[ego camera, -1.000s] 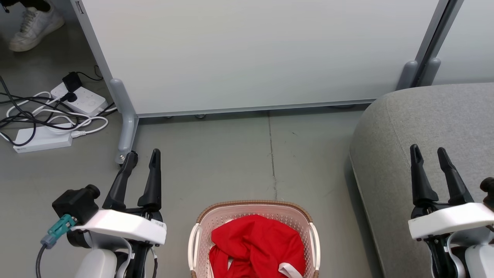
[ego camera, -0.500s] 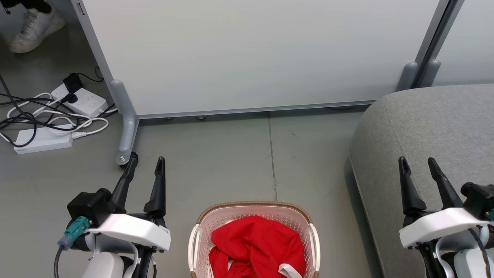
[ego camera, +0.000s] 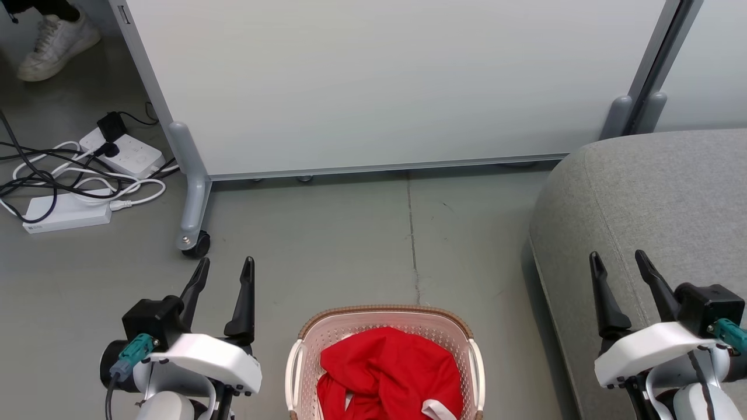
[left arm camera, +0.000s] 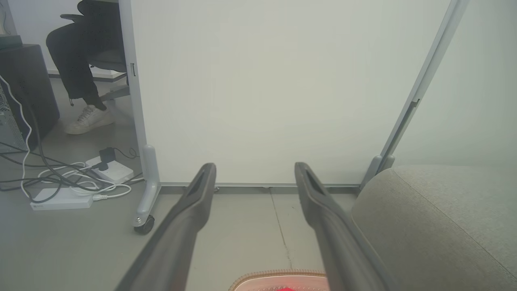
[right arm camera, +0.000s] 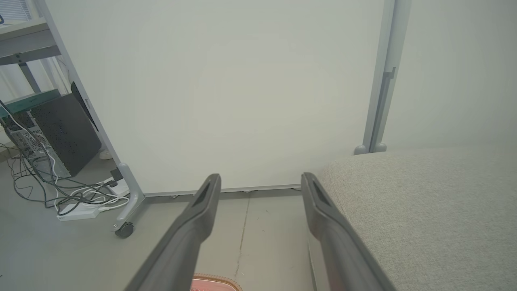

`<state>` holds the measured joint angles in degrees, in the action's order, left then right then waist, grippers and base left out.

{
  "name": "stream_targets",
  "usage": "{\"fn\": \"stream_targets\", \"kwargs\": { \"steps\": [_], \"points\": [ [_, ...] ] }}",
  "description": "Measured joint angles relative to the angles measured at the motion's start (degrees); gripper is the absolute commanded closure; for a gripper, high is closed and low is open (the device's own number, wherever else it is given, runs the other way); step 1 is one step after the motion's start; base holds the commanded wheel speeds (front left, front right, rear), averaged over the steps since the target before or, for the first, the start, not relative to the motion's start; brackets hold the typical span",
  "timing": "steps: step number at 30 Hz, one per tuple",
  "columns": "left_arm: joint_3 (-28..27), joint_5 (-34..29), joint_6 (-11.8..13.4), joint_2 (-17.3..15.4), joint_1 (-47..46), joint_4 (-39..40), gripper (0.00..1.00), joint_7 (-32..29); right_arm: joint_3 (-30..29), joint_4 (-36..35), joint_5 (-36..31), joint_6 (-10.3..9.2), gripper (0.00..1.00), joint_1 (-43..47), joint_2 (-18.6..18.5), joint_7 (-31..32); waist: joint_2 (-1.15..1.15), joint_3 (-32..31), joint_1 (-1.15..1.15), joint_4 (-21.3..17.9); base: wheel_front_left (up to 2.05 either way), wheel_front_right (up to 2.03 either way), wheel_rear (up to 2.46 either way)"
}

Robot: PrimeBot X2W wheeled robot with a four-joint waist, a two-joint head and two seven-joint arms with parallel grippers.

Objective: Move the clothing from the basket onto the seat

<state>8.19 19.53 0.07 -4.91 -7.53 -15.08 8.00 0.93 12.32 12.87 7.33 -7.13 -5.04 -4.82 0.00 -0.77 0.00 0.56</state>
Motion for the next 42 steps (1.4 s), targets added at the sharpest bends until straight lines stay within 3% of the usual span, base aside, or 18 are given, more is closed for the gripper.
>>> {"fn": "stream_targets", "kwargs": {
  "steps": [22, 42],
  "points": [
    [0.78, -7.14, 2.01, -0.37, 0.08, -2.96, 0.0, 0.34, -1.36, 1.27, -6.43, 0.09, 0.0, 0.41, 1.41, -1.11, 0.0, 0.01, 0.0, 0.26, 0.0, 0.0, 0.0],
    [1.27, -7.6, 2.46, -0.1, 0.1, -3.92, 0.0, 0.53, -1.7, 1.26, -6.35, 0.09, 0.0, 0.62, 1.96, -1.69, 0.0, 0.12, 0.0, 0.47, 0.0, 0.0, 0.0]
  ]
}}
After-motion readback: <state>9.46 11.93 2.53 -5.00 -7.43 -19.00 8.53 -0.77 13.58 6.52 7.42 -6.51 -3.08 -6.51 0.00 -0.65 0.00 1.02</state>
